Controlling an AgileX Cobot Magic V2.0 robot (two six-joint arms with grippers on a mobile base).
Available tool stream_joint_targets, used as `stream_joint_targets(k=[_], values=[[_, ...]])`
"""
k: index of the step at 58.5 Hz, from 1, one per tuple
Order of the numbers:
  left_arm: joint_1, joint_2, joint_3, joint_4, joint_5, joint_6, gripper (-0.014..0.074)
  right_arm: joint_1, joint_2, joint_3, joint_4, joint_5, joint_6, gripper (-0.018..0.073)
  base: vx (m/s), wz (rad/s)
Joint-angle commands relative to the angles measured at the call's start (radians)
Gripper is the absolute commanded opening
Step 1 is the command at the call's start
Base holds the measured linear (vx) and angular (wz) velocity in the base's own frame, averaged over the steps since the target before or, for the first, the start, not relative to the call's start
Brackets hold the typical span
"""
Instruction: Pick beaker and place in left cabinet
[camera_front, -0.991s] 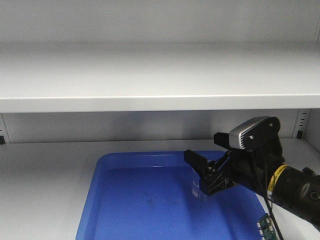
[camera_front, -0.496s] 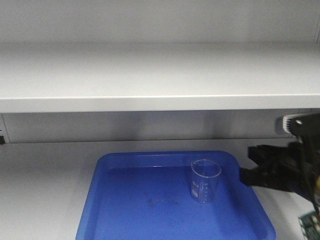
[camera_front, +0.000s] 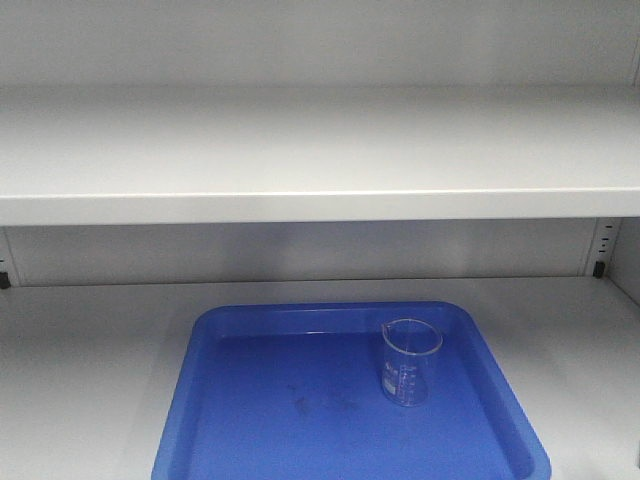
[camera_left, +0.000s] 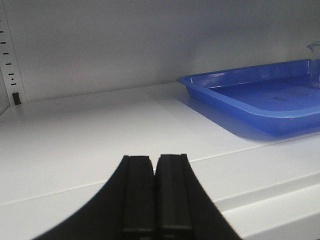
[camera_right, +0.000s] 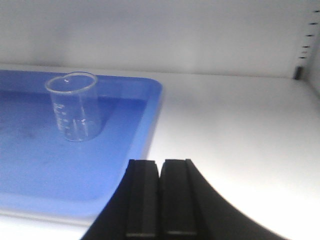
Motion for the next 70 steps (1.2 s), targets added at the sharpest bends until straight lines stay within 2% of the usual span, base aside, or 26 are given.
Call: stream_joint_targets(k=[1, 15, 34, 37, 40, 43, 48, 55, 61, 64, 70], values=[[-0.004, -0.018, 0.016, -0.008, -0.084, -0.003, 0.0001, -0.001, -0.109, 0.024, -0.012, -0.012, 0.001, -0.0008, 0.00, 0.00], [-0.004, -0.018, 0.016, -0.008, -0.084, -0.003, 0.0001, -0.001, -0.288, 0.108, -0.012, -0.011, 0.001, -0.0008, 0.00, 0.00], [-0.004, -0.018, 0.016, -0.008, -0.084, -0.003, 0.0001, -0.001, -0.312, 0.124, 0.009, -0.004, 0.000, -0.0008, 0.00, 0.00], [-0.004, -0.018, 0.016, -0.008, -0.084, -0.003, 0.0001, -0.001, -0.310, 0.124, 0.087, -0.004, 0.000, -0.0008, 0.00, 0.00], [-0.004, -0.018, 0.016, -0.008, -0.084, -0.003, 0.0001, -0.001, -0.310, 0.124, 0.206, 0.001, -0.003, -0.0008, 0.00, 0.00], [-0.004, -0.018, 0.016, -0.008, -0.084, -0.003, 0.0001, -0.004, -0.310, 0.124, 0.297, 0.012, -0.054, -0.0008, 0.00, 0.00], [-0.004, -0.018, 0.016, -0.008, -0.084, -0.003, 0.0001, -0.004, -0.310, 0.124, 0.455, 0.067, -0.221, -0.0008, 0.00, 0.00], [-0.004, -0.018, 0.016, -0.008, -0.084, -0.003, 0.0001, -0.004, -0.320, 0.124, 0.662, 0.142, -0.508, -0.0008, 0.00, 0.00], [-0.004, -0.018, 0.016, -0.008, -0.084, -0.003, 0.0001, -0.004, -0.354, 0.155, 0.781, 0.103, -0.709, -0.0008, 0.00, 0.00], [-0.004, -0.018, 0.016, -0.008, -0.084, -0.003, 0.0001, -0.006, -0.380, 0.182, 0.820, 0.068, -0.735, -0.0008, 0.00, 0.00], [-0.004, -0.018, 0.016, -0.008, -0.084, -0.003, 0.0001, -0.051, -0.443, 0.250, 0.861, 0.017, -0.714, -0.0008, 0.00, 0.00]])
